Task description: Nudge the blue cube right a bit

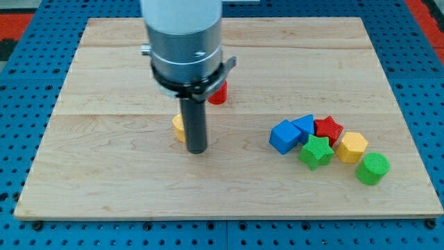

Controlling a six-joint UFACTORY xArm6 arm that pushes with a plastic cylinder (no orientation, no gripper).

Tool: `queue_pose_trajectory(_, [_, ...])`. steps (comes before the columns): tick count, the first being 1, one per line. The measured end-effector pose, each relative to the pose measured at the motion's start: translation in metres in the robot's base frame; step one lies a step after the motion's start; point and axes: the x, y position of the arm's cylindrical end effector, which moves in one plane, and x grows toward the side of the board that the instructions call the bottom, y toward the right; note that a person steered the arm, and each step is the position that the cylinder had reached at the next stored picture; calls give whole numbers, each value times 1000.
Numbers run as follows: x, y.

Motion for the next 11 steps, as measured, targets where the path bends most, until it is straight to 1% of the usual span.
queue_pose_trajectory(1, [-25, -21])
queue_pose_trajectory(2, [-45, 11])
queue_pose_trajectory(3, [-73, 31])
queue_pose_trajectory(4, [-76, 45])
queue_pose_trajectory(5, [-78, 116])
queue_pose_trajectory(6, [-93, 195])
queue_pose_trajectory(7, [-92, 277])
queue_pose_trajectory(8, [-45, 319])
queue_pose_trajectory(9, [22, 319])
queue_pose_trajectory(10, [39, 315])
queue_pose_trajectory(11, [25, 298])
